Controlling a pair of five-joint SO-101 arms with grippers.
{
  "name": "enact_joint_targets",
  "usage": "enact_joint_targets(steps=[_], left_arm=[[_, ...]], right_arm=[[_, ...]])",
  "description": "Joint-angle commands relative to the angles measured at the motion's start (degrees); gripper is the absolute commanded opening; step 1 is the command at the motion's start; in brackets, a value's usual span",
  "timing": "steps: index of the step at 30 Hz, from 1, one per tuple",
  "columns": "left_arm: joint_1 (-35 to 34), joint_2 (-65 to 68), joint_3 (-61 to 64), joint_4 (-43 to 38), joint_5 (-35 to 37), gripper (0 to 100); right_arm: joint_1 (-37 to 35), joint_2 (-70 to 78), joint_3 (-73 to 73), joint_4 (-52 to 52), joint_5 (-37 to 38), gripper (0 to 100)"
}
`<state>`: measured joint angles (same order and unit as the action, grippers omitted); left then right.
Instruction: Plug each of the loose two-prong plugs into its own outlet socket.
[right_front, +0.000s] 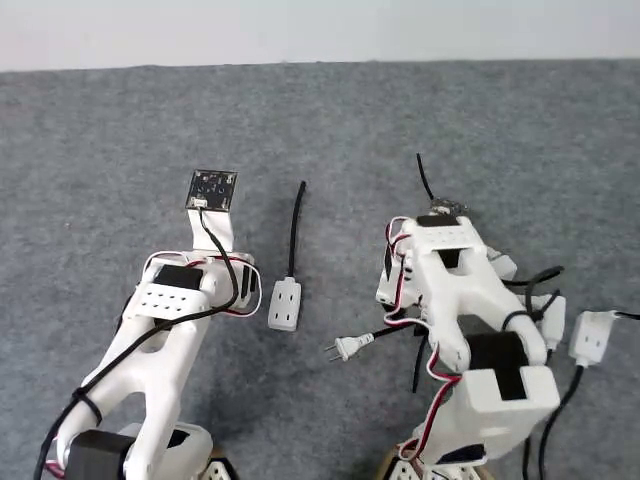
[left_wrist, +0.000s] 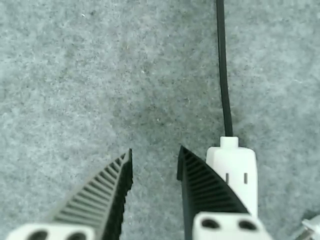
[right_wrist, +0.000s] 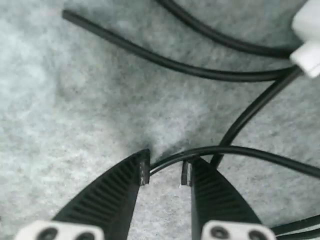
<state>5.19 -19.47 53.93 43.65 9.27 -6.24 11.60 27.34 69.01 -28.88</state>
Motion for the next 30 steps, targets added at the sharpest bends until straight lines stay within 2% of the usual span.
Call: enact_joint_targets(steps=[1,4,12,18,23,27,30], left_arm=[[0.4,-1.8,-0.6,-1.0,-0.2,14],[0.4,-1.8,-0.6,-1.0,-0.2,14],[0.4,-1.8,-0.5,-1.0,-0.2,14],[0.4,-1.8,-0.5,-1.0,-0.2,14],[0.3,-1.8,-0.6,-1.0,-0.2,14],[0.3,-1.8,-0.6,-1.0,-0.2,14],[0.3,-1.8,-0.6,-1.1,-0.2,14]], right_arm=[[1.9,2.4,-1.5,0.6,-0.4,13.2],[1.9,2.1,-1.8,0.3,-0.1,0.9],[-2.5,-0.8,-2.0,0.3,5.6,0.8],[-2.6,-1.2,-5.2,-4.4,20.0,0.8],[-3.5,-3.1,-10.9,-2.8,40.2,0.8],[-5.4,-5.2,-15.1,-2.8,44.0,0.8],[-7.9,-5.5,-17.5,-2.3,52.2,0.8]])
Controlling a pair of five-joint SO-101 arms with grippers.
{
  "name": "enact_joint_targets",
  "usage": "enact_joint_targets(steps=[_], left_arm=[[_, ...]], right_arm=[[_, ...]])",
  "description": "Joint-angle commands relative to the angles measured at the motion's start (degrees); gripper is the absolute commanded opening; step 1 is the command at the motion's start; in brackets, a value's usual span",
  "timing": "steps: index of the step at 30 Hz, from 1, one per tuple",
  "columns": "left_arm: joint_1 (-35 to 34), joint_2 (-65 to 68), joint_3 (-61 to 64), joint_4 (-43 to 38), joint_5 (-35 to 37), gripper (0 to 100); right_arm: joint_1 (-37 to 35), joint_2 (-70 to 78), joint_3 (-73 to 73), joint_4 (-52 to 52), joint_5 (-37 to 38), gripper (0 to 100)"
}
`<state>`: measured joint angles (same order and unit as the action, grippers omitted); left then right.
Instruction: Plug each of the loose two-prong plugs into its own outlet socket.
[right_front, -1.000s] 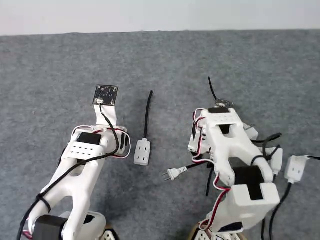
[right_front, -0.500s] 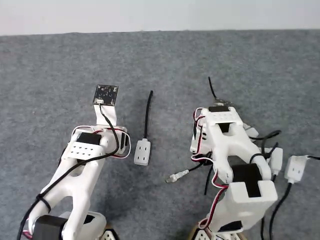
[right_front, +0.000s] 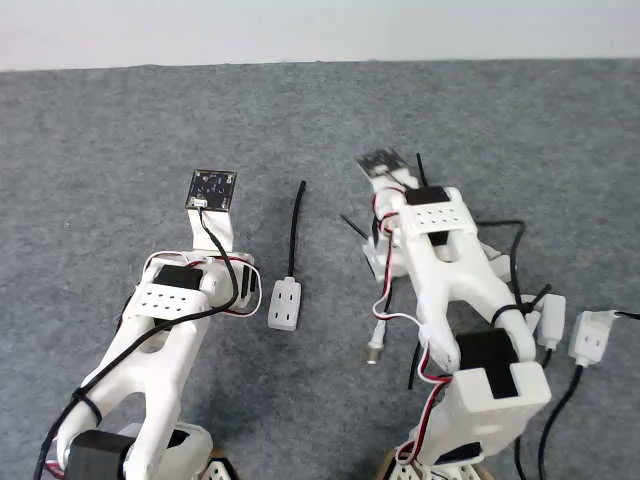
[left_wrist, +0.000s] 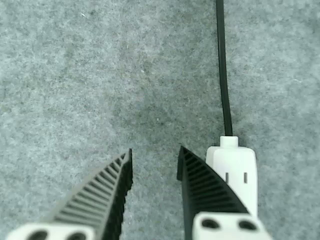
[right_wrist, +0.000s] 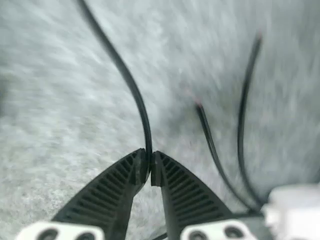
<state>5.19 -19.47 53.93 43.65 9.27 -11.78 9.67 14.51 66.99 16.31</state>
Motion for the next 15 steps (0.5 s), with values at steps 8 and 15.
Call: enact_joint_targets(steps=[8,15], left_arm=[[0.3,-1.8,-0.6,-1.1,-0.2,14],[0.3,-1.8,-0.6,-1.1,-0.2,14]], right_arm=[[-3.5,2.3,-7.5,0.2,12.2,8.7],[-1.7,12.3,-20.1,4.7,5.2,25.1]])
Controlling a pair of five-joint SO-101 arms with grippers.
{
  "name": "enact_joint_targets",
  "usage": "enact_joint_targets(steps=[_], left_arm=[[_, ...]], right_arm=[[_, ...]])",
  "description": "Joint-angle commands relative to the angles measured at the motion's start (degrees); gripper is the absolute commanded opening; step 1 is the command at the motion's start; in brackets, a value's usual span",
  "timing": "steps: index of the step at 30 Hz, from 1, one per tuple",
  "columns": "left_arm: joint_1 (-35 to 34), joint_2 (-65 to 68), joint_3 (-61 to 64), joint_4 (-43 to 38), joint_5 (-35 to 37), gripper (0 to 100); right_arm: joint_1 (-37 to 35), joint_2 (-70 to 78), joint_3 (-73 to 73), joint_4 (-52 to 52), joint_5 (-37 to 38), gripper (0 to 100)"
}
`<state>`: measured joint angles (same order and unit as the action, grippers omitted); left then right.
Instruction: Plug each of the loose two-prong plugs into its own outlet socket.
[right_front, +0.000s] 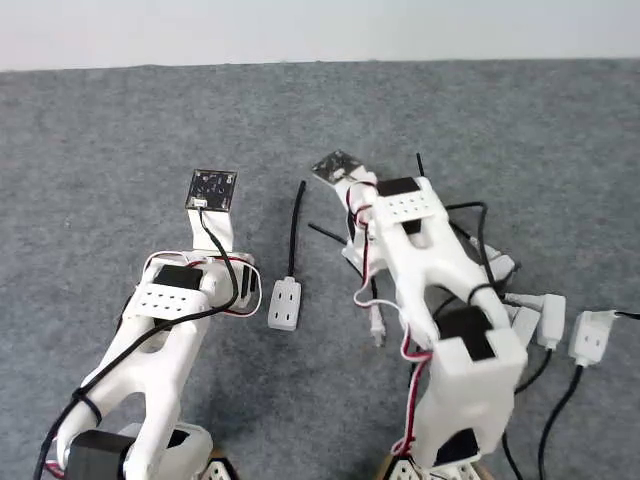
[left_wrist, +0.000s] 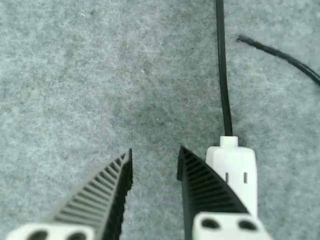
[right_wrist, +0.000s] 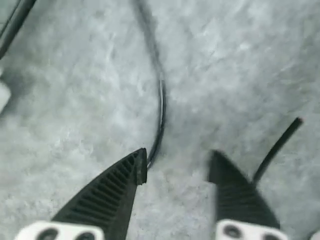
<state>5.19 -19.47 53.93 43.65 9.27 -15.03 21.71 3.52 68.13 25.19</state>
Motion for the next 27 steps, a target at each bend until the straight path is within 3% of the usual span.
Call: enact_joint_targets(steps=[1,5,10,21,27], left_arm=[[0.3,-1.8,-0.6,-1.1,-0.2,14],[0.3,-1.8,-0.6,-1.1,-0.2,14],[0.3,-1.8,-0.6,-1.1,-0.2,14],[0.3,-1.8,-0.6,-1.2,-0.2,14],[0.3,-1.8,-0.6,-1.1,-0.2,14]], right_arm=[[2.0,0.5,-12.2,6.0,-5.8,21.4],[4.1,-0.2,-20.7,16.7,-14.2,0.2],[5.9,-0.2,-15.8,21.5,-18.2,1.2],[1.0,-13.7,16.2,3.7,-18.5,0.8],[-2.0,-17.2,23.0,-2.2,-18.5,0.8]])
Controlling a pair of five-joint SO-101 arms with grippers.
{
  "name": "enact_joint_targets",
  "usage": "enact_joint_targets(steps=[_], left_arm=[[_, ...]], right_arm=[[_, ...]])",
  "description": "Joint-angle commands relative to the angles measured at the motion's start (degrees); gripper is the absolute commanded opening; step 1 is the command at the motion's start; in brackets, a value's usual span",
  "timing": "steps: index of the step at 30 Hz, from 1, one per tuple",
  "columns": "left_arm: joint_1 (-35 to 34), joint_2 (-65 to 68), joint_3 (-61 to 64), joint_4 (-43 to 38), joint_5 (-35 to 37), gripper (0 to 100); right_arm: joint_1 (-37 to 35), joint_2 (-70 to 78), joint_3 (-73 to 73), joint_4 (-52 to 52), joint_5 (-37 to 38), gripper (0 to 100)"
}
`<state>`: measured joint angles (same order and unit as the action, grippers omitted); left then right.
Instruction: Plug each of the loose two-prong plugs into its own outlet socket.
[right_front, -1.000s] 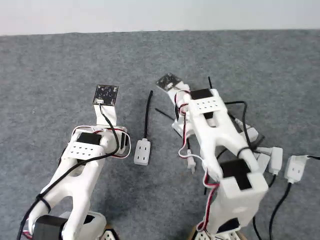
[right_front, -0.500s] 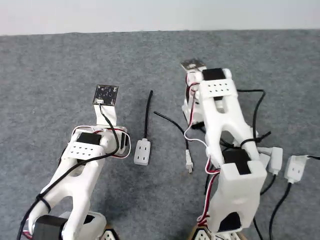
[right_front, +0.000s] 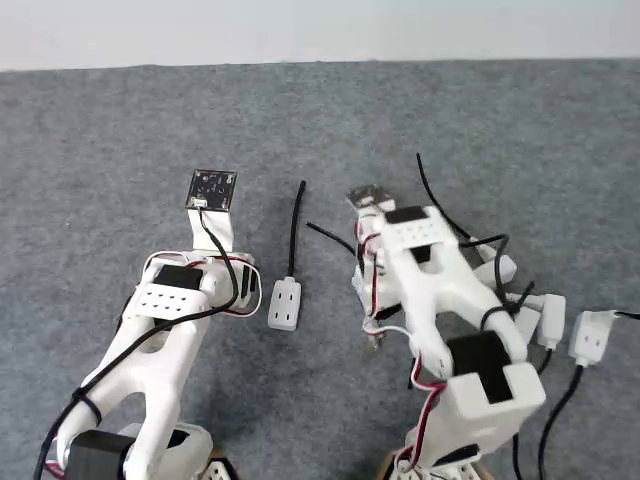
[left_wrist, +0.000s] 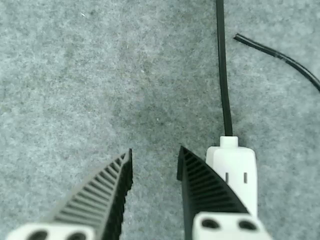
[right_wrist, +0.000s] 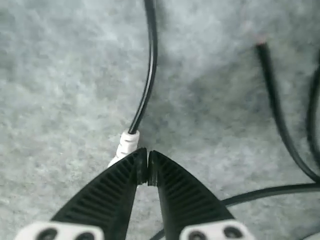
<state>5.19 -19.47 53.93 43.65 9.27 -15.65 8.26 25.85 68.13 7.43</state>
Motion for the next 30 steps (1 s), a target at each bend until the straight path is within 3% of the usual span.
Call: enact_joint_targets(steps=[1,16,30], left_arm=[[0.2,-1.8,-0.6,-1.0,-0.2,14],[0.2,-1.9,-0.7,-1.0,-0.2,14],[0.2,-1.9,-0.7,-1.0,-0.2,14]], right_arm=[[-2.0,-3.6,0.8,-2.2,-0.7,0.8],[-4.3,-6.7,1.8,-2.2,-2.6,0.9],[-9.4,-9.0,9.1,-8.5,-3.3,0.8]])
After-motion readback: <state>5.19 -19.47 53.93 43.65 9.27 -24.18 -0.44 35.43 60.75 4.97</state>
